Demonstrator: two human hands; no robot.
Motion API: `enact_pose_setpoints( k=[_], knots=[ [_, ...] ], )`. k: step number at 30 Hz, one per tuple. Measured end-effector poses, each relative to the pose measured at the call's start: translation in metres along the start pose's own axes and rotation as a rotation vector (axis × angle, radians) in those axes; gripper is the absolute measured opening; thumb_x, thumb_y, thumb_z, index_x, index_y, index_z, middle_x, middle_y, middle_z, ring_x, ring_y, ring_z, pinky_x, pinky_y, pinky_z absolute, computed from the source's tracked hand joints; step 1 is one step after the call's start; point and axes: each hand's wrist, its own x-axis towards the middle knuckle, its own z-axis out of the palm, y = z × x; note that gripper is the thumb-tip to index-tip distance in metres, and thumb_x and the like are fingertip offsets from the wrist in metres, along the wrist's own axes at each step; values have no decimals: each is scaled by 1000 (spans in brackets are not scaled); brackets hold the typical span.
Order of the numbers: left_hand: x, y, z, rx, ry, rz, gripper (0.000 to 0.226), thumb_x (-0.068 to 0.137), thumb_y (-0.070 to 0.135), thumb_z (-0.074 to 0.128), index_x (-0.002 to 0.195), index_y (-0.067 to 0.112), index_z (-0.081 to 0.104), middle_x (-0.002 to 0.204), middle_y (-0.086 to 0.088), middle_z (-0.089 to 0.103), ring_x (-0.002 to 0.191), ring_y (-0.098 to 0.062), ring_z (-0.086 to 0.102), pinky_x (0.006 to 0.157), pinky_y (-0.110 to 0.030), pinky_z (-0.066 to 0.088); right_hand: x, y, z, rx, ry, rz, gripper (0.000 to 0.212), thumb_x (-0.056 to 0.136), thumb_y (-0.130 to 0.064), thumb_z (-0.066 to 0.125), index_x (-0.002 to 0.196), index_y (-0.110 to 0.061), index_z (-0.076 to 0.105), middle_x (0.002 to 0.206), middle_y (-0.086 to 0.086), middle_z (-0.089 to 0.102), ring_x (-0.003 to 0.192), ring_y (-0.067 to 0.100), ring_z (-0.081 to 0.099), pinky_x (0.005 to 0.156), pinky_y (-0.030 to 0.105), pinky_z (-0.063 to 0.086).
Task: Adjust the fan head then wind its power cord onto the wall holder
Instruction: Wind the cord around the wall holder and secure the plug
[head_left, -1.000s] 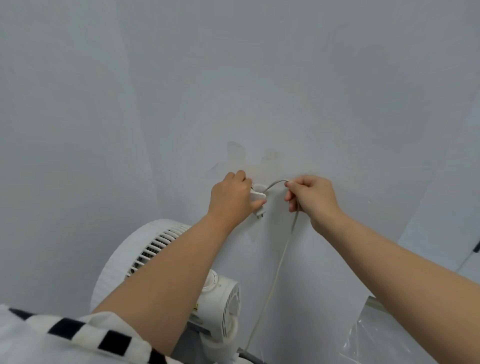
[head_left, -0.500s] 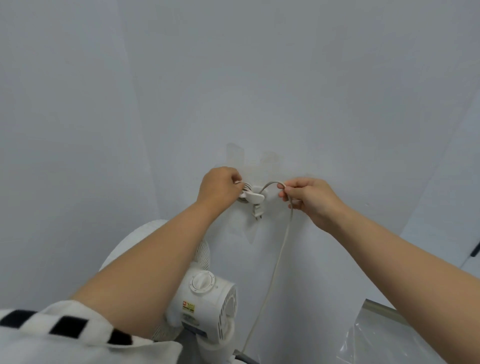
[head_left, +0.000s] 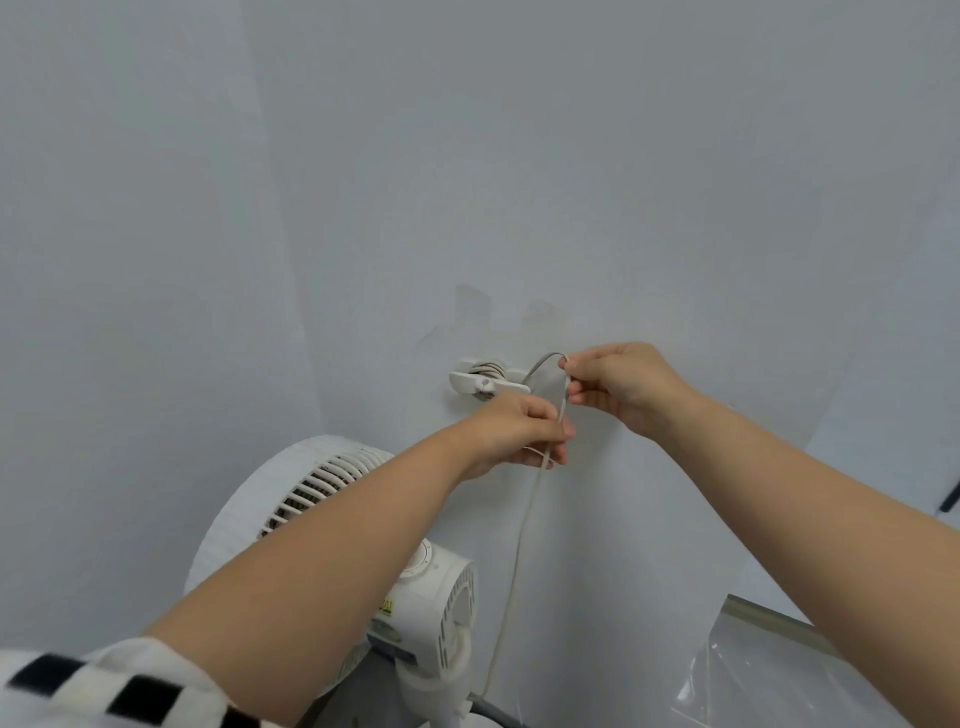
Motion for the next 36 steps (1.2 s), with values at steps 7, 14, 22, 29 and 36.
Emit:
enact_pose_setpoints(
  k=[7,14,22,29,36],
  knots=[
    [-6,4,-22,35,346,118,21,84,7,65,64,6,59,42,6,56,44,-7,54,52,-19,50,-1,3,5,-129,61,-83,19,90,-4,55,72,-7,63,66,9,59,48,13,57,46,21,51],
    [-5,-9,-62,131,825,192,18,80,11,69,65,17,61,43,4,59,44,-12,54,59,-29,48,2,27,16,-631,117,-272,19,86,-8,52,79,-17,67,76,-2,64,76,16,60,70,26,46],
    [2,-27,-63,512,952,390,7,85,14,62,91,15,65,73,-5,66,71,-23,60,69,-34,47,5,45,36,-1036,68,-490,25,89,-15,52,112,-14,62,109,7,60,99,24,58,83,34,46],
    [18,-39,-76,594,1022,353,10,86,12,61,90,10,70,91,-2,68,82,-18,61,70,-22,40,13,49,43,-1161,148,-626,19,89,-11,50,103,-10,62,104,8,57,99,28,51,68,35,41],
    [27,-43,-83,613,1006,322,11,85,9,60,88,9,71,90,-4,70,84,-19,61,70,-27,42,17,53,47,-1191,117,-652,27,87,-12,52,113,-10,57,112,5,55,108,25,48,76,39,46]
  ],
)
